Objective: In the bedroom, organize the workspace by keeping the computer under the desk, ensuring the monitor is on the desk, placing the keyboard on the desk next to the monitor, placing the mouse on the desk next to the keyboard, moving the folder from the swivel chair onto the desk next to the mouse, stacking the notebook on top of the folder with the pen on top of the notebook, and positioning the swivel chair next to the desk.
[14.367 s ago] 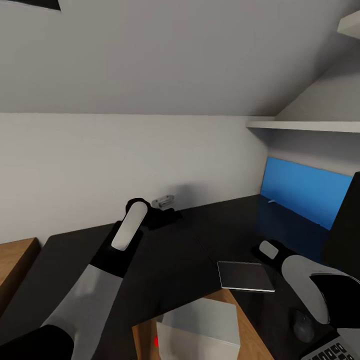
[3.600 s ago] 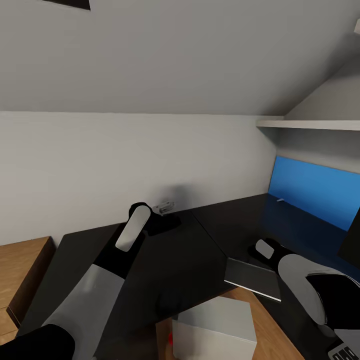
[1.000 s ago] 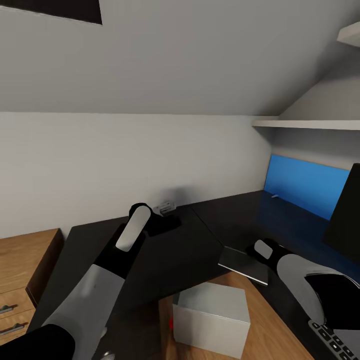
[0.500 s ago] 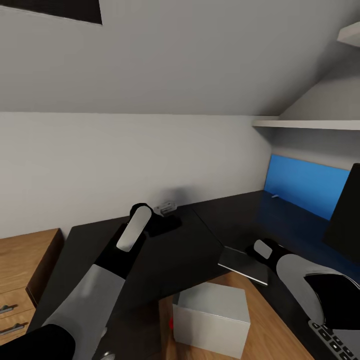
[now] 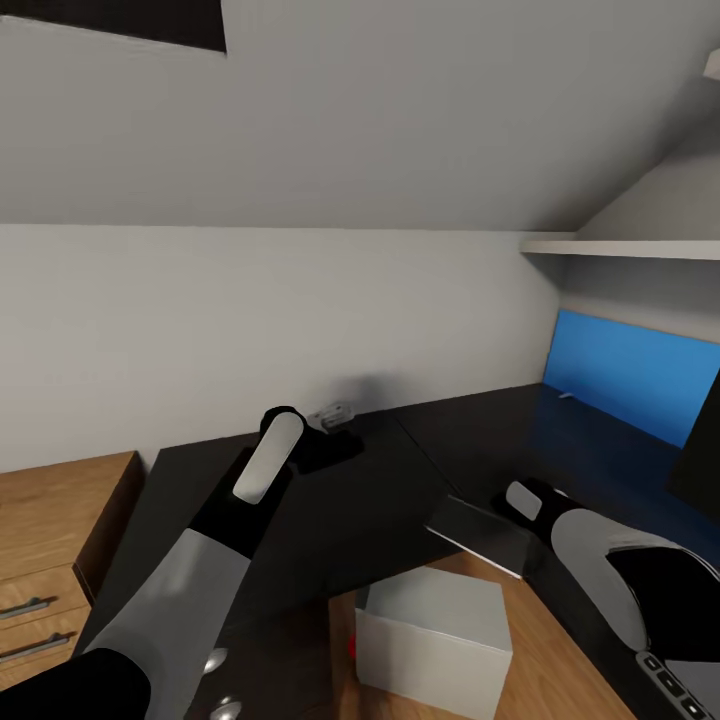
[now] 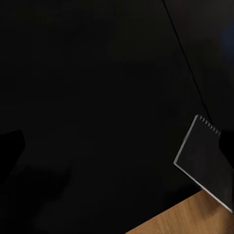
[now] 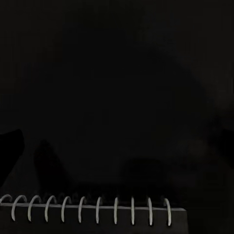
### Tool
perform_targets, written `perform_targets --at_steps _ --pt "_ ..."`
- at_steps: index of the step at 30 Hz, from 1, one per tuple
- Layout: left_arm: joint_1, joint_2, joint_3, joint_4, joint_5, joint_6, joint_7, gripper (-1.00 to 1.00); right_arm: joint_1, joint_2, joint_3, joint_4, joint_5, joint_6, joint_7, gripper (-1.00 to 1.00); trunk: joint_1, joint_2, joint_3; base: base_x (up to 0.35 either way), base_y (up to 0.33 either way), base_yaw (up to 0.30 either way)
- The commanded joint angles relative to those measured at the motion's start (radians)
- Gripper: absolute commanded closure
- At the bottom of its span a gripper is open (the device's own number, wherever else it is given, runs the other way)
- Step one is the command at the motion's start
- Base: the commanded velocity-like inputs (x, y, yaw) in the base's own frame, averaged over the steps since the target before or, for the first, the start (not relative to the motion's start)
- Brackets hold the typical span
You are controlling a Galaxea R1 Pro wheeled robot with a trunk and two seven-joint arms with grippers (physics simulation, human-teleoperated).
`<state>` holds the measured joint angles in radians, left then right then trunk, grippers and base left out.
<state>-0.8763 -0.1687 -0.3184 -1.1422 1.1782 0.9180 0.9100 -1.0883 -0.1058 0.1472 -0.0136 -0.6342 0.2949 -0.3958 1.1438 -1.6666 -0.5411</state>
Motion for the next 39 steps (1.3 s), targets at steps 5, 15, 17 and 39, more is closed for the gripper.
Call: perform_targets --at_steps 5,15,17,39 --pt "-0.001 0.0 -0.001 -0.001 0.009 0.001 0.01 -1.0 0.001 0.0 -0.058 0.003 -0.042 0.007 -0.002 -1.0 0.0 0.0 -0.001 0.0 0.0 0.02" --pt "-0.001 0.0 -0.001 -0.001 0.009 0.001 0.01 -1.0 0.001 0.0 -0.058 0.003 -0.042 0.007 -0.001 -1.0 0.0 0.0 -0.001 0.0 0.0 0.002" --pt "-0.001 0.0 -0.001 -0.001 0.009 0.001 0.01 -1.0 0.001 0.0 -0.058 0.003 -0.042 0.007 -0.001 -1.0 0.0 0.0 -0.001 0.0 0.0 0.0" --pt "-0.001 0.0 -0.001 0.007 0.009 0.001 0.01 -1.0 0.001 0.0 -0.058 0.004 -0.042 0.007 -0.001 -1.0 0.0 0.0 -0.001 -0.057 0.0 0.0"
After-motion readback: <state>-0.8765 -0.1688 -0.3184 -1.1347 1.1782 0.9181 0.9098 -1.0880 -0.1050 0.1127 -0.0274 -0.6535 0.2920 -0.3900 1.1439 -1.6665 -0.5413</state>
